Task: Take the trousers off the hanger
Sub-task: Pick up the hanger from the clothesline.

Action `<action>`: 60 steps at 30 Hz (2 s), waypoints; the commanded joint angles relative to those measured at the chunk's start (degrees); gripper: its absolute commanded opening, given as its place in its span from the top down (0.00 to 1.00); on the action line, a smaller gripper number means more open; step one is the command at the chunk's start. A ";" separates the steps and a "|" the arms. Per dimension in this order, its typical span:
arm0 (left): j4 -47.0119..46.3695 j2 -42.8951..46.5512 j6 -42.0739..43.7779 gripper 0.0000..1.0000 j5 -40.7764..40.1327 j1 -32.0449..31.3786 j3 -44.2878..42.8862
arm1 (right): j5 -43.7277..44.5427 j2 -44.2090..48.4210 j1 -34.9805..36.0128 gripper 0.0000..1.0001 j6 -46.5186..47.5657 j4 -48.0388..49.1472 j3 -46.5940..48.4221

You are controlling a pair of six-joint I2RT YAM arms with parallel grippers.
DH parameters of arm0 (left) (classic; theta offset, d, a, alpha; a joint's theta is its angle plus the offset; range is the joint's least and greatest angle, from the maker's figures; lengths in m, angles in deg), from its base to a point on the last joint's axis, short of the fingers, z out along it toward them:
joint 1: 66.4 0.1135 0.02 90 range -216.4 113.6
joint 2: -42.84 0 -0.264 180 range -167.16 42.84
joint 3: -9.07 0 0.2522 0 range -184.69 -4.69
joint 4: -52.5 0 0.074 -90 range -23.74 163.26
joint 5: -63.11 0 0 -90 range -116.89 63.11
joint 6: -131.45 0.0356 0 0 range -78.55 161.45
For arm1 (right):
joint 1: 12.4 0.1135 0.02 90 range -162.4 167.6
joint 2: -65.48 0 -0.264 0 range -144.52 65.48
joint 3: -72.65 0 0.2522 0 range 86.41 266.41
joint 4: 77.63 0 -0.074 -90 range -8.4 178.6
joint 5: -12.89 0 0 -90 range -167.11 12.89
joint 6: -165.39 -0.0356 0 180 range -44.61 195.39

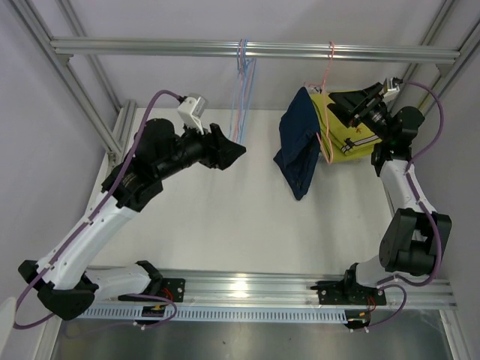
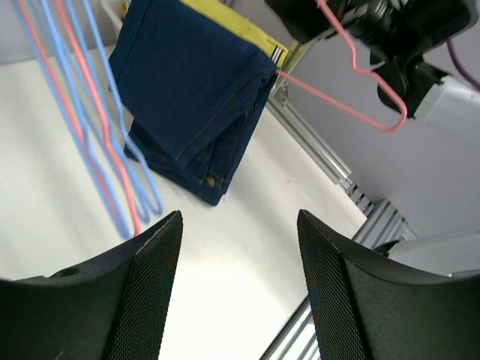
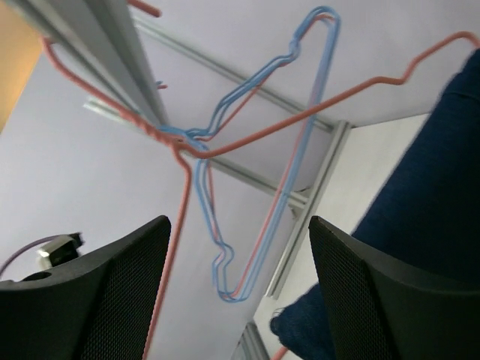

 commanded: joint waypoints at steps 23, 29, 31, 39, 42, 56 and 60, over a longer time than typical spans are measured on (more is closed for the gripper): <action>-2.73 7.20 3.98 0.30 -6.75 -0.29 5.93 | -5.55 -6.46 8.05 0.34 -18.38 24.46 6.58; -2.73 7.29 3.98 0.30 -6.49 -0.29 5.93 | -5.81 -5.67 7.96 0.53 -16.11 21.92 6.14; -2.82 7.29 3.89 0.30 -6.22 -0.29 6.01 | -5.90 -5.23 7.96 0.58 -15.32 20.69 5.97; -2.91 7.03 3.63 0.30 -5.70 -0.29 6.10 | -6.60 -5.85 8.05 0.85 -15.32 20.24 7.54; -2.91 6.94 3.63 0.29 -5.52 -0.29 6.10 | -6.96 -6.28 8.23 0.95 -15.58 19.98 9.12; -2.65 6.50 3.80 0.29 -4.99 -0.29 5.93 | -6.17 -1.37 11.21 1.00 -3.99 4.18 17.21; -2.65 6.50 3.80 0.29 -4.99 -0.29 6.01 | -5.46 -0.22 11.57 1.00 -2.57 1.35 18.62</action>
